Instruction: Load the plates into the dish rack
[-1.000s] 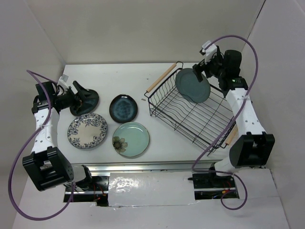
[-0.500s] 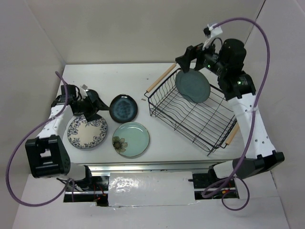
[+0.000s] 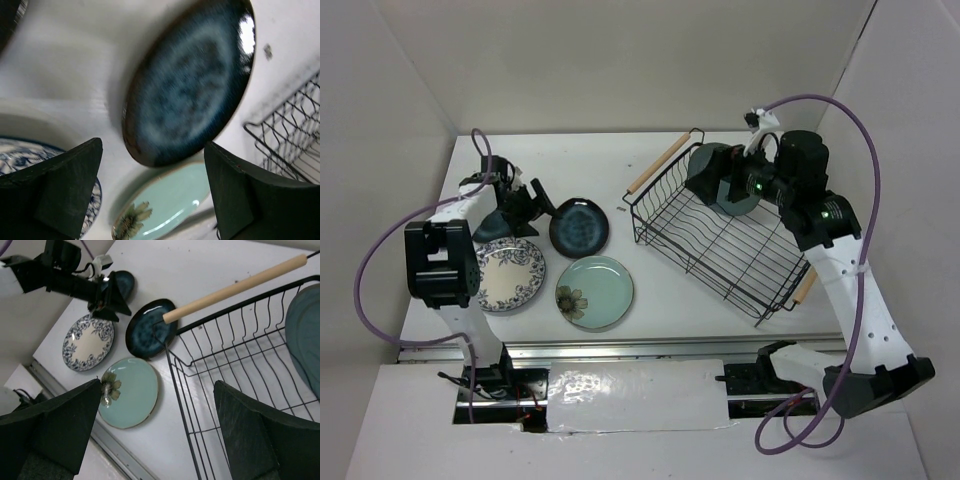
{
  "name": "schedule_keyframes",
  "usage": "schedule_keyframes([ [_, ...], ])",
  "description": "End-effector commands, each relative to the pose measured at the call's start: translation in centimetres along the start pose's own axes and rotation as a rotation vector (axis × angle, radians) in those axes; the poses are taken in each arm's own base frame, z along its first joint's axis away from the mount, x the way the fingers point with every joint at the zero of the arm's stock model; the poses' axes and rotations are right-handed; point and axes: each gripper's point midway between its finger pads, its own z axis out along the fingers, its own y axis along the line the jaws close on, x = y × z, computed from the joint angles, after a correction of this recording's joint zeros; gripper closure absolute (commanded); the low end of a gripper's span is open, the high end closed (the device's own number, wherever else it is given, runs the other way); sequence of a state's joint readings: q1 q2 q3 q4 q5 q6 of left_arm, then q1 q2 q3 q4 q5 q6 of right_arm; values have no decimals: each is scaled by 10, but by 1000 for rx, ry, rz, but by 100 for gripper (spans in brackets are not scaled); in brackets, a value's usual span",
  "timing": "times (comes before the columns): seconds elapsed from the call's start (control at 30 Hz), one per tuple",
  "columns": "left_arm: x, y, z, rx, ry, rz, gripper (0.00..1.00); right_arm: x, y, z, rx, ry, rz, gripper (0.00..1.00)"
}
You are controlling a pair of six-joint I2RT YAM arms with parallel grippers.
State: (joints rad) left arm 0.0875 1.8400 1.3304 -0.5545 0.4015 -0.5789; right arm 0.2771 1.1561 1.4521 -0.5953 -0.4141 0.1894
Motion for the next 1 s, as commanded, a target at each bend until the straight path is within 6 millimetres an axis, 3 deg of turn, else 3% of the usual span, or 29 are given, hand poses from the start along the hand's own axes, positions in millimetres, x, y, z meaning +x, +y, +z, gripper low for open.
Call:
schedule_keyframes([
  [0.0,-25,8,8,-68,-68,30,5,12,12,-10,-44,30,19,0],
  [0.27,-10,-2,58,-43,25,100,9,37,15,-10,-78,89,37,0],
  [0.5,11,-15,71,113,64,69,17,48,18,-11,-89,110,23,0],
  [0.6,14,-18,70,144,59,59,29,51,14,-11,-71,113,32,0],
  [0.73,13,-18,72,157,56,44,65,54,12,-10,-64,122,37,0],
  [0.83,11,-18,73,160,53,41,84,56,11,-10,-59,128,44,0],
  [0.9,9,-19,72,167,49,47,88,56,10,-9,-53,127,49,0],
  [0.93,9,-21,70,177,54,48,97,59,9,-8,-51,134,52,0],
  [0.97,6,-23,68,182,49,50,100,58,9,-9,-50,132,51,0],
])
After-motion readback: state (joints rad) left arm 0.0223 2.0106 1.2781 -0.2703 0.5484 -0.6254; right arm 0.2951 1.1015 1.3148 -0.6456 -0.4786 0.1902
